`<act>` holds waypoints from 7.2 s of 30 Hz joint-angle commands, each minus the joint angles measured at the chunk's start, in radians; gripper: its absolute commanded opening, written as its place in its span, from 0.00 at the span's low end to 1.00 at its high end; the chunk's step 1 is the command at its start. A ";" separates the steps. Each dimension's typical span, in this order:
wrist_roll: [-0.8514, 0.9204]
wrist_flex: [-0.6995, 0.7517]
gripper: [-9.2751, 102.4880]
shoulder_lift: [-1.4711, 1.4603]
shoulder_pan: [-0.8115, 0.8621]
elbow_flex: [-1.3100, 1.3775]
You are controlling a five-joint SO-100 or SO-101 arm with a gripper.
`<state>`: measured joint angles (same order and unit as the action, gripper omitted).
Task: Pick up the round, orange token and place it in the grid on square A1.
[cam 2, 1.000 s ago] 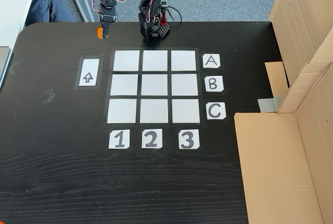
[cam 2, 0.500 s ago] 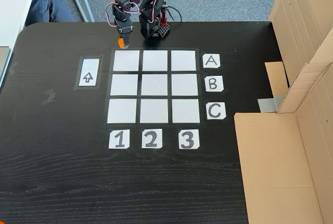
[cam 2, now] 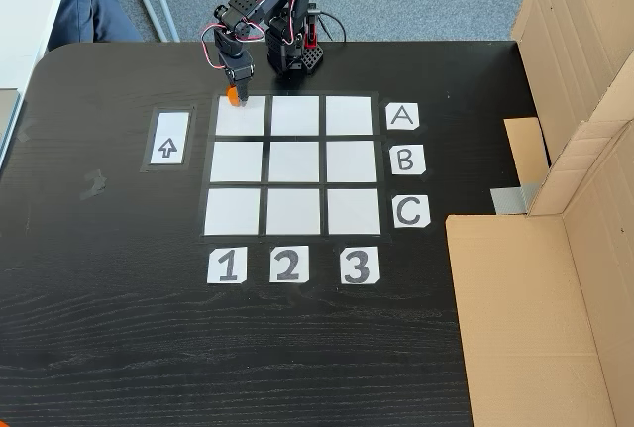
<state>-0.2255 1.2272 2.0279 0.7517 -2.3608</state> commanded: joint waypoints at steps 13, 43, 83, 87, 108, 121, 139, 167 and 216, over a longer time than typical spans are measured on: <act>0.009 -0.170 0.20 -0.063 -0.026 -0.063; 0.009 -0.219 0.28 -0.081 -0.081 -0.117; 0.186 -0.347 0.47 0.123 0.488 0.295; 0.186 -0.301 0.46 0.202 0.557 0.325; 0.239 0.314 0.33 0.790 0.822 0.273; 0.272 0.239 0.30 0.951 0.893 -0.158; 0.272 -0.072 0.28 1.074 0.942 -0.588; 0.273 -0.078 0.11 1.229 0.965 -0.696; 0.275 -0.078 0.10 1.230 0.969 -0.696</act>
<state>0.0460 1.1428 3.2566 1.7089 -3.0557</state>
